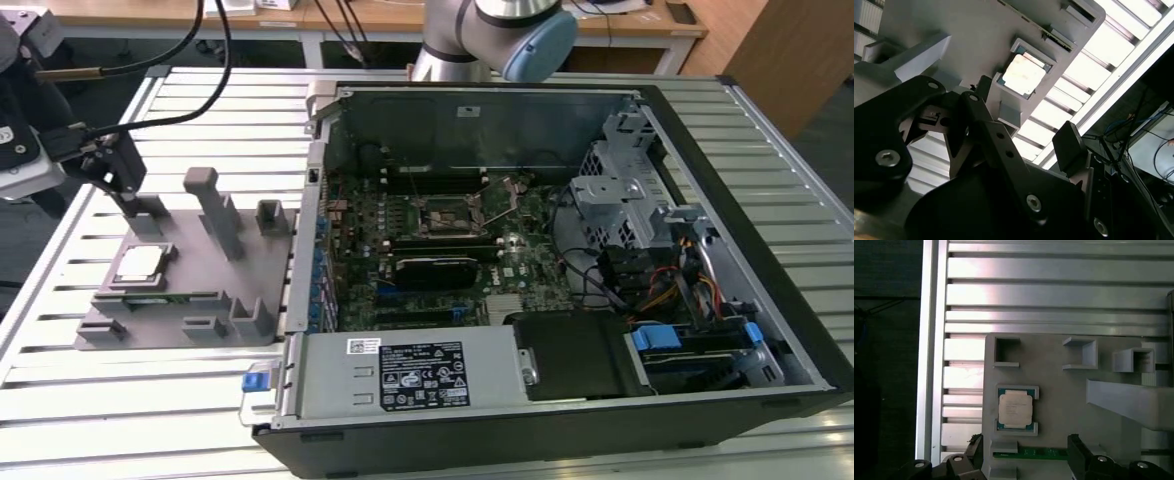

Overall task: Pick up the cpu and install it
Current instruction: 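Pick up the cpu and move it towards the insertion slot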

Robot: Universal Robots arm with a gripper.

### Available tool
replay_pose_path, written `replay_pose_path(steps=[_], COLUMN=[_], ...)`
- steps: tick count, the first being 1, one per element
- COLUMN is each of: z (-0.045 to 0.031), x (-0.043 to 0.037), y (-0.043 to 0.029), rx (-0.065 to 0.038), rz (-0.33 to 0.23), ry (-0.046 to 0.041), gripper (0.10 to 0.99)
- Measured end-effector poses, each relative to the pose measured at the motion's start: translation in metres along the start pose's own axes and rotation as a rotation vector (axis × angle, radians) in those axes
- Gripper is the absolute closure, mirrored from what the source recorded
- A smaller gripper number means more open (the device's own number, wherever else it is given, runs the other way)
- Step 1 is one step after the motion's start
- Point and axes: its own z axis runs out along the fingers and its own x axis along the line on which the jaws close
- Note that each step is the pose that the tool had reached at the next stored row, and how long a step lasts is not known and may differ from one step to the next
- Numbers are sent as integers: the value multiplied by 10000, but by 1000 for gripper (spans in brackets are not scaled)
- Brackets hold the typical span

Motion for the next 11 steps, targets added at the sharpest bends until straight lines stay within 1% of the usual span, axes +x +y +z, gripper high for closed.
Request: replay_pose_path(steps=[3, 5, 7, 11], z=[37, 55, 75, 137], x=[-1, -4, -14, -27], y=[-2, -3, -5, -7], rx=[-2, -4, -3, -5], rz=[6, 7, 6, 5], ry=[104, 147, 167, 167], gripper=[325, 325, 325, 325])
